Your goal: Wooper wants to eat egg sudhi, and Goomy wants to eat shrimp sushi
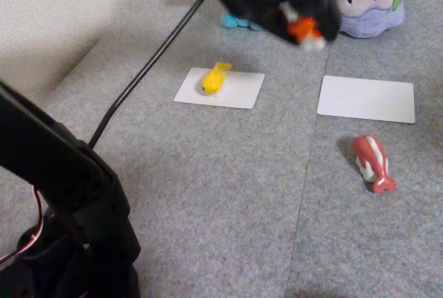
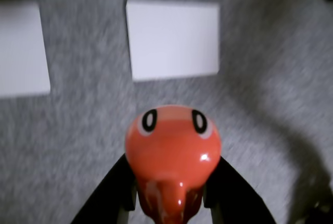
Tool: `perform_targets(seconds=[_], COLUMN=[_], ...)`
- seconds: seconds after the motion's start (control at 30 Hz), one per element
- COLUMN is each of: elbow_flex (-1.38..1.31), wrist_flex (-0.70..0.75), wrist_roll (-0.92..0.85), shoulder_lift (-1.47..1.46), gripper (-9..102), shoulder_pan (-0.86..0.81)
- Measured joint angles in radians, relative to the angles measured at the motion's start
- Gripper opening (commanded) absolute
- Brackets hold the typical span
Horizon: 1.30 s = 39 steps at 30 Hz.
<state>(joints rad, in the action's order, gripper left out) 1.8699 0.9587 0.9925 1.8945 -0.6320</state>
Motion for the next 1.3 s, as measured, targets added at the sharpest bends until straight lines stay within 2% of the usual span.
perform_targets(seconds=[0.33, 0.63, 1.23, 1.3], elbow_flex=[-0.396, -0.630, -0.683, -0.683], wrist_flex=[-0.002, -0.002, -0.017, -0.017], wrist_roll=[0.000, 0.000, -0.003, -0.003], shoulder_lift=[-0.480, -0.830, -0.951, -0.951], gripper=[6, 7, 7, 11], shoulder_pan=[-0.003, -0.014, -0.021, -0.025])
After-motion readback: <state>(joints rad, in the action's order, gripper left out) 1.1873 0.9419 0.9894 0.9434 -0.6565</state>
